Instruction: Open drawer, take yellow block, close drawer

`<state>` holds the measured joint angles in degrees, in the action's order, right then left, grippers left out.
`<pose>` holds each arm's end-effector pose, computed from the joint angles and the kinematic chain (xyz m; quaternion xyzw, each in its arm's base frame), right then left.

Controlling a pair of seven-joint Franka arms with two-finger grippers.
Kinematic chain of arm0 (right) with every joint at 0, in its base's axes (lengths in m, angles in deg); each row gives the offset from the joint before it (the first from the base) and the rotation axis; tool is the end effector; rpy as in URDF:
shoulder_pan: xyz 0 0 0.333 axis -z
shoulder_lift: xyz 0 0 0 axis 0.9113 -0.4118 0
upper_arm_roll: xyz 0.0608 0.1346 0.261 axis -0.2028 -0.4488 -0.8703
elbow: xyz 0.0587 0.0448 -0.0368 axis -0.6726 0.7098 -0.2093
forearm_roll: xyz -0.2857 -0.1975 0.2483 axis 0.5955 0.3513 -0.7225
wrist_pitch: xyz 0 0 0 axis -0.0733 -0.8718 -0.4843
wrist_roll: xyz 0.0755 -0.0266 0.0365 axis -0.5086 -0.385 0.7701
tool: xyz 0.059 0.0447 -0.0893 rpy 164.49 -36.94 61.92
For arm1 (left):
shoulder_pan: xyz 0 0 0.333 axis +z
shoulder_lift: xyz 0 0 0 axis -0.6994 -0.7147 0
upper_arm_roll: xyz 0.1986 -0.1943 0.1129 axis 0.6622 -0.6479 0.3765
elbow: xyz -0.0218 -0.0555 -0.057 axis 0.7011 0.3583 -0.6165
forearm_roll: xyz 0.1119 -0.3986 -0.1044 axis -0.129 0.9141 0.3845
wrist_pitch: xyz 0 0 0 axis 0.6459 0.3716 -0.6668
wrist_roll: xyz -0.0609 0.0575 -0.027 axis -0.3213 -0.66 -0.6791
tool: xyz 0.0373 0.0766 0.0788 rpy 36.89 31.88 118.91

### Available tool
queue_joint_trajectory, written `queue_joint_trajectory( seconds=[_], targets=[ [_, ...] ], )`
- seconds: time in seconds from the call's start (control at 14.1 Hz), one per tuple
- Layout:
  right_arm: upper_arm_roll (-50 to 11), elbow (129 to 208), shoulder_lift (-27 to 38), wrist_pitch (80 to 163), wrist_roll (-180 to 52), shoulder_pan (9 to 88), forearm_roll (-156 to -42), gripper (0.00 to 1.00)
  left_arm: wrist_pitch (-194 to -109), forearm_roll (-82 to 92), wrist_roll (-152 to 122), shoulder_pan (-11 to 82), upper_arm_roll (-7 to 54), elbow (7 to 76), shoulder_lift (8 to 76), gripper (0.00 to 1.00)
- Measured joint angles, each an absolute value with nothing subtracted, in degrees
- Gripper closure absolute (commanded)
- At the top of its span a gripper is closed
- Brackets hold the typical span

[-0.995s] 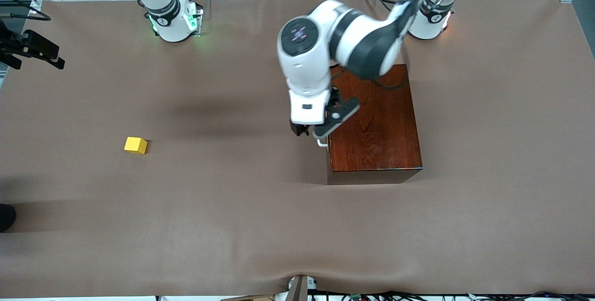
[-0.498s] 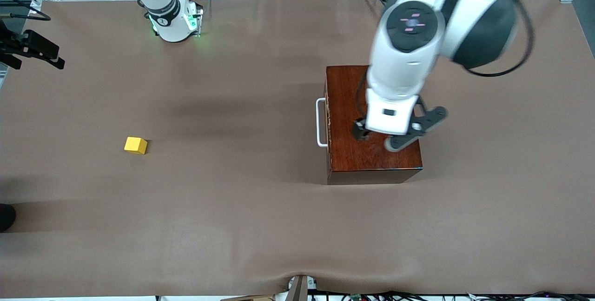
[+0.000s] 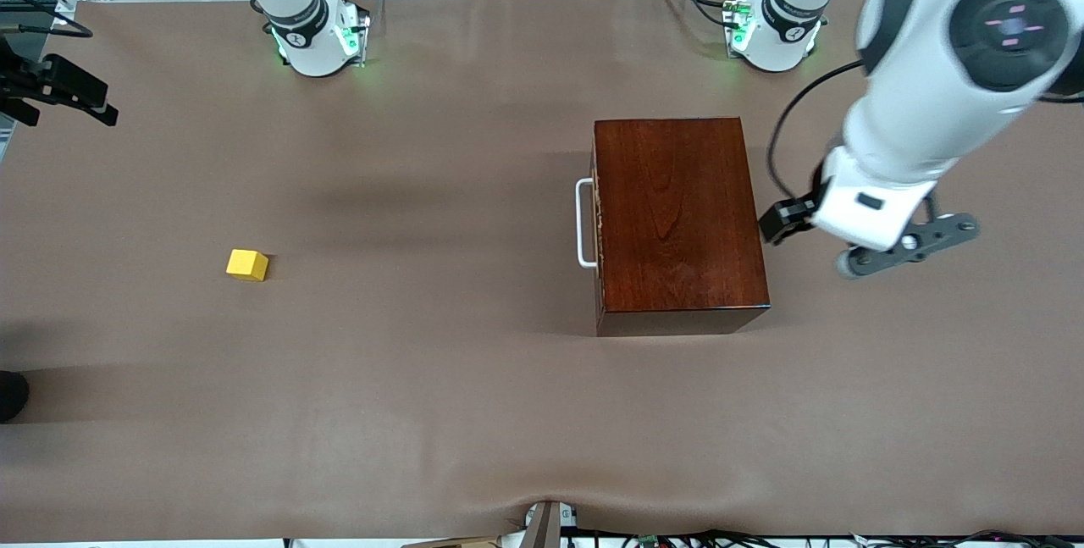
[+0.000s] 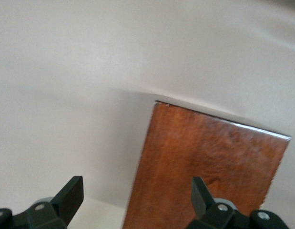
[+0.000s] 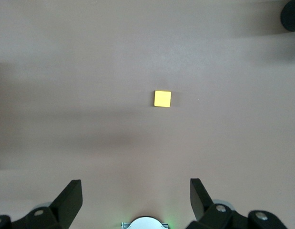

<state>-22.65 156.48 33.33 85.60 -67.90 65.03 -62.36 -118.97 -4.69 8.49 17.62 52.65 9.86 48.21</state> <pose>0.5488 -0.0178 0.6481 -0.9995 0.0063 0.0310 0.0046 0.6421 -0.2047 0.5725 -0.9923 -0.1170 0.0076 0.0411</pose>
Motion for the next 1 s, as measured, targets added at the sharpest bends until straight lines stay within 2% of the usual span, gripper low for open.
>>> queue_joint_trajectory(
  seconds=[0.71, 1.0],
  targets=[
    [-22.6, 156.5, 33.3, 85.4, -67.9, 65.0, -62.4, 0.00, -119.2, -4.7, -12.3, 25.6, 52.6, 26.6, 63.4, 0.00],
    [-22.6, 156.5, 33.3, 85.4, -67.9, 65.0, -62.4, 0.00, -119.9, -4.7, -14.7, 26.7, 52.6, 30.2, 67.8, 0.00]
  ],
)
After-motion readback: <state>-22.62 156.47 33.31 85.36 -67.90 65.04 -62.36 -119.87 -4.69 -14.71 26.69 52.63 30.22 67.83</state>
